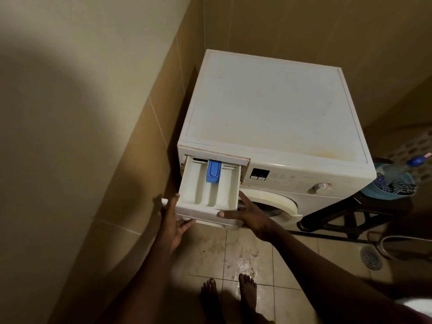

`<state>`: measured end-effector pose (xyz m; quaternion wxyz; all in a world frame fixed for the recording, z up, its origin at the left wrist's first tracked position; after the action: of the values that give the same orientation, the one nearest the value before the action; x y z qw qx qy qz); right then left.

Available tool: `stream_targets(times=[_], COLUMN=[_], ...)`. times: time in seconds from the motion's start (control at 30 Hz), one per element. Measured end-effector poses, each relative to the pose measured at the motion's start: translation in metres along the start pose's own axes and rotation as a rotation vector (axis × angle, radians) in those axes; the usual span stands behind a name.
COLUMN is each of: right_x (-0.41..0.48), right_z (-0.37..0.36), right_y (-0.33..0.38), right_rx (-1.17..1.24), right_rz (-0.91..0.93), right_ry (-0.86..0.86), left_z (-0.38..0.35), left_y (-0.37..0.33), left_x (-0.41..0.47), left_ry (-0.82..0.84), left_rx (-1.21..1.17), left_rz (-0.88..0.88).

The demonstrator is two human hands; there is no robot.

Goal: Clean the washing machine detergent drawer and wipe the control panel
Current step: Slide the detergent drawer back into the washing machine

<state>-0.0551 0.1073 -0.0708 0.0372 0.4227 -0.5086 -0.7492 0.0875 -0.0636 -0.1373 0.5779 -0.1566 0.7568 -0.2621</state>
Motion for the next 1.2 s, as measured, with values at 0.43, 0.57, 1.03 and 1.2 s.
stream_targets(times=[0.43,0.57,1.03,1.2], right_x=[0.018,0.021,0.038,0.046], right_z=[0.014,0.019,0.023,0.029], right_y=[0.011,0.024,0.087,0.096], right_rx=[0.053,-0.162,-1.276,-1.272], right_rz=[0.014,0.065,0.611,0.629], right_ry=[-0.119,-0.194,-0.263,-0.341], left_z=[-0.028,-0.041,-0.042,-0.057], left_y=[-0.006,-0.015,0.012,-0.003], left_x=[-0.004,-0.003,-0.027,-0.018], left_ry=[-0.106,-0.118,-0.311,-0.242], left_rx=[0.037,-0.02,-0.116,-0.141], left_rz=[-0.062,-0.033,-0.117,-0.065])
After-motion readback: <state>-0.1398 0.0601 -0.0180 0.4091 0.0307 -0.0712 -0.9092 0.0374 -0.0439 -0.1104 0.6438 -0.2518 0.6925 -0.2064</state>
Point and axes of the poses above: each hand's wrist, its own x-axis towards the middle knuckle, its own z-axis out of the back of the hand, y = z × x, the point moved 7 cm from there along x, towards the middle knuckle, and after that the axes turned 13 degrees about -y, right-handed, at the moved point
